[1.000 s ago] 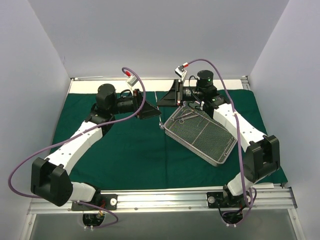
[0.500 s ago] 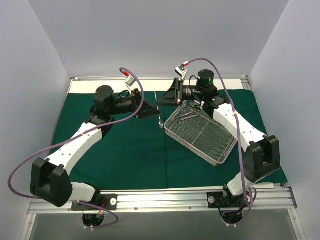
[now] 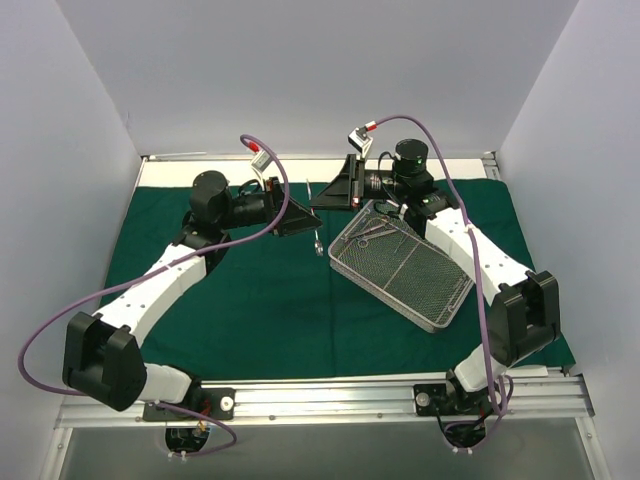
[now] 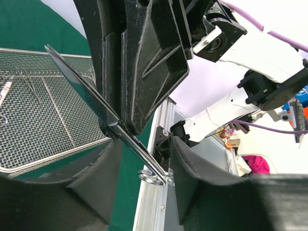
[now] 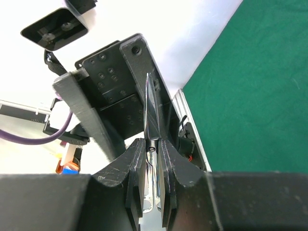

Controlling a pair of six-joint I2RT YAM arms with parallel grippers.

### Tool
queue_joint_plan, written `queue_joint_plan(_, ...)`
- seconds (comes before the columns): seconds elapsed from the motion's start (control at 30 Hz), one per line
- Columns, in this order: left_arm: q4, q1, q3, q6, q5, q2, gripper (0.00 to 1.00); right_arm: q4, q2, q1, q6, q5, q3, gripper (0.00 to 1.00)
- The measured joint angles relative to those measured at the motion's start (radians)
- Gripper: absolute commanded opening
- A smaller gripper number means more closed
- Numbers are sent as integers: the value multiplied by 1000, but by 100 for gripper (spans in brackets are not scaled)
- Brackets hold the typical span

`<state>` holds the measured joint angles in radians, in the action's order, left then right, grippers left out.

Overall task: Open and lay out the surgical kit
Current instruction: Place the medical item in the surgical kit.

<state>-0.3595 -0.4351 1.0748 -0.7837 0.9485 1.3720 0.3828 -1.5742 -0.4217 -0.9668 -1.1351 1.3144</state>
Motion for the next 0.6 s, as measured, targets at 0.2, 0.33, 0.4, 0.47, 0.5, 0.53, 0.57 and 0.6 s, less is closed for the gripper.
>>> queue_joint_plan(0.2,-9,1,-3,-23,7,3,25,42,2,0,-25,-9,-10,0)
queue_joint_plan(0.33,-10,10,-13,-48,8,6,5,71,10,0,-27,-16,-21,0)
queue_joint_plan(0.4,-10,12,-13,-59,12,6,2,77,11,0,-27,-17,-24,0)
queue_joint_plan(0.47,-11,14,-13,-69,14,6,2,79,11,0,-27,-17,-24,0)
queue_joint_plan(0.5,-11,16,-13,-71,17,8,2,79,11,0,-27,-16,-24,0)
queue_joint_plan(0.53,-11,18,-13,-74,19,9,2,79,11,-1,-27,-14,-24,0)
queue_joint_plan(0.57,-11,20,-13,-74,22,10,2,79,10,-2,-26,-12,-24,1)
queue_joint_plan(0.6,-7,23,-13,-73,23,11,2,77,10,-3,-26,-8,-24,2)
